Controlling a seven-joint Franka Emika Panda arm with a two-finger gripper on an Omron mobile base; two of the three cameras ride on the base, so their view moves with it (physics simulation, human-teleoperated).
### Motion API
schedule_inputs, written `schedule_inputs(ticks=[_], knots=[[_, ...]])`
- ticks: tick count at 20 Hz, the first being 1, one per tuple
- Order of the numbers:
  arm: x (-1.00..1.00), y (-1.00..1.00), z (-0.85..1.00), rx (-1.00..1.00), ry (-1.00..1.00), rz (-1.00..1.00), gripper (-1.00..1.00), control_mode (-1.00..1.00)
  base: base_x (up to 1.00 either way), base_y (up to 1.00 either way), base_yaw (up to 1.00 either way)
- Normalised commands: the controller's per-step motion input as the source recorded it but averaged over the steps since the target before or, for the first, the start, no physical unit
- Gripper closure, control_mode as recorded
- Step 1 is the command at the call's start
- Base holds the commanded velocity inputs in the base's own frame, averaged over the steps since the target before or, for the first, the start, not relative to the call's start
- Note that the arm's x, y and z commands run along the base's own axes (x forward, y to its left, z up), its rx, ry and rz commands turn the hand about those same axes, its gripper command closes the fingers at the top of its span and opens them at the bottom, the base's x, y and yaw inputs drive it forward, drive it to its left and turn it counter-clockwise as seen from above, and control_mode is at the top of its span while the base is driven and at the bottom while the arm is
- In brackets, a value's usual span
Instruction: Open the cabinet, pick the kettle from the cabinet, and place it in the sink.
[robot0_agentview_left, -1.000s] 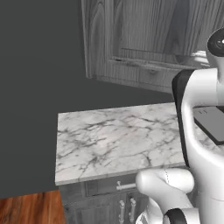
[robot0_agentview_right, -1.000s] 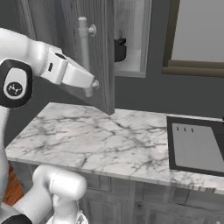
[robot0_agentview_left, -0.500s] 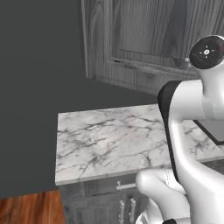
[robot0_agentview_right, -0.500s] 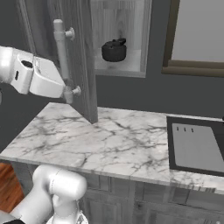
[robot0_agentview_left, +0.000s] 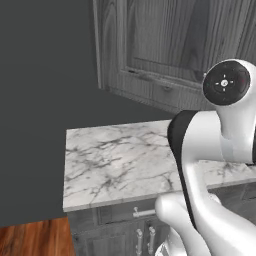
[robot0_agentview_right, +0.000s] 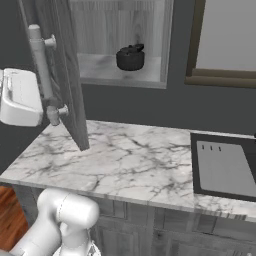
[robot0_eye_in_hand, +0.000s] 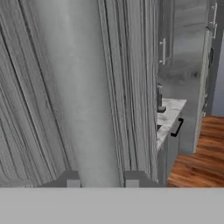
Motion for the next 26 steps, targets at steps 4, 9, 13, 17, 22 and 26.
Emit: schedule_inputs(ticks=[4, 9, 13, 17, 22, 26], knots=[[-0.28, 0.12, -0.07, 0.02, -0.08, 0.00, -1.00, -1.00, 0.00, 0.00, 0.00], [-0.29, -0.01, -0.08, 0.08, -0.06, 0.00, -1.00, -1.00, 0.00, 0.00, 0.00], [-0.42, -0.13, -0.02, 0.14, -0.11, 0.00, -1.00, -1.00, 0.00, 0.00, 0.00], [-0.44, -0.15, -0.01, 0.11, -0.10, 0.00, -1.00, -1.00, 0.00, 0.00, 0.00], [-0.44, -0.21, 0.00, 0.19, -0.16, 0.03, -1.00, -1.00, 0.00, 0.00, 0.00], [-0.26, -0.25, 0.00, 0.32, -0.17, 0.19, -1.00, -1.00, 0.00, 0.00, 0.00]])
